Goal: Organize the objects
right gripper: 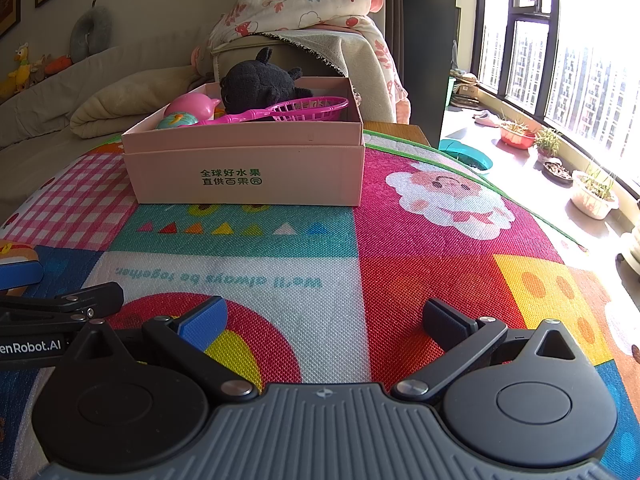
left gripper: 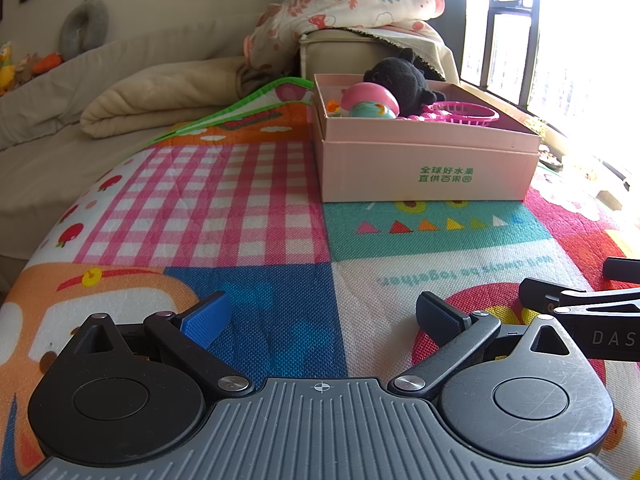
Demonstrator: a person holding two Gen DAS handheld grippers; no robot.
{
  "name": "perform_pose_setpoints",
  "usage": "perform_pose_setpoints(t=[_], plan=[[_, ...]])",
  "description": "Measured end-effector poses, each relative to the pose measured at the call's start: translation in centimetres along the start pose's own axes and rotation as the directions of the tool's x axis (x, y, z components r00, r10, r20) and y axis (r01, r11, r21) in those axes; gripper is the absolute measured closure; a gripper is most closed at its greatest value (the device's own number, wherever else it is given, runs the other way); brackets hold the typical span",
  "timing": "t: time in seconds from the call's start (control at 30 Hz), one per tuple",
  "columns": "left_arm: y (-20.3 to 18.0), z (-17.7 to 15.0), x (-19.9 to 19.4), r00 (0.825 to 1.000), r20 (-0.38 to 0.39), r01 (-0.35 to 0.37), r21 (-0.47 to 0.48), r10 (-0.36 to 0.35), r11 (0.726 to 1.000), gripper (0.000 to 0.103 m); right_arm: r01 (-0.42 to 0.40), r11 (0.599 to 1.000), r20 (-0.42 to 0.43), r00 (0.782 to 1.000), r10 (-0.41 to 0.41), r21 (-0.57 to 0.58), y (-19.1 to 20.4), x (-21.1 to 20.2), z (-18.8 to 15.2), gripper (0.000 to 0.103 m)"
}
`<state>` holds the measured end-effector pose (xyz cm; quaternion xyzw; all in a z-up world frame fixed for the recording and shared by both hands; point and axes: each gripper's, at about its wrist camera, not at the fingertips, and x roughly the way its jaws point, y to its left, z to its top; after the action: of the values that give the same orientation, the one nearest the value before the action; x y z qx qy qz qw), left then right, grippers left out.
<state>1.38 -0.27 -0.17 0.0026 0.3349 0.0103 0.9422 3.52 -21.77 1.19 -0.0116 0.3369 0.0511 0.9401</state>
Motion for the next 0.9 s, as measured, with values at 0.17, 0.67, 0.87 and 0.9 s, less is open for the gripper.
perform_pose_setpoints(t=[0.17, 0.67, 0.87, 0.9], plan=[[-0.01, -0.01, 0.0, 1.0, 0.0, 0.0, 0.0, 0.0, 1.0, 0.0, 0.0, 1.0, 0.0, 1.0, 0.0, 0.0, -0.01, 0.01, 0.0, 0.0], [0.11, 0.01, 0.02, 1.0, 0.0, 0.004, -0.006, -0.004, 1.0, 0.0, -0.001, 1.0, 0.0, 1.0, 0.001, 0.001, 0.01, 0.03, 0.0, 0.0], [-0.04, -0.03, -0.02, 1.0, 0.001, 0.001, -0.002, -0.001, 1.0, 0.0, -0.001, 1.0, 0.0, 1.0, 0.001, 0.001, 0.03, 0.03, -0.01, 0.0], [0.02, 0.0, -0.01, 1.0, 0.0, 0.002, -0.003, -0.002, 1.0, 0.0, 0.0, 1.0, 0.0, 1.0, 0.0, 0.0, 0.06, 0.04, -0.01, 0.0]])
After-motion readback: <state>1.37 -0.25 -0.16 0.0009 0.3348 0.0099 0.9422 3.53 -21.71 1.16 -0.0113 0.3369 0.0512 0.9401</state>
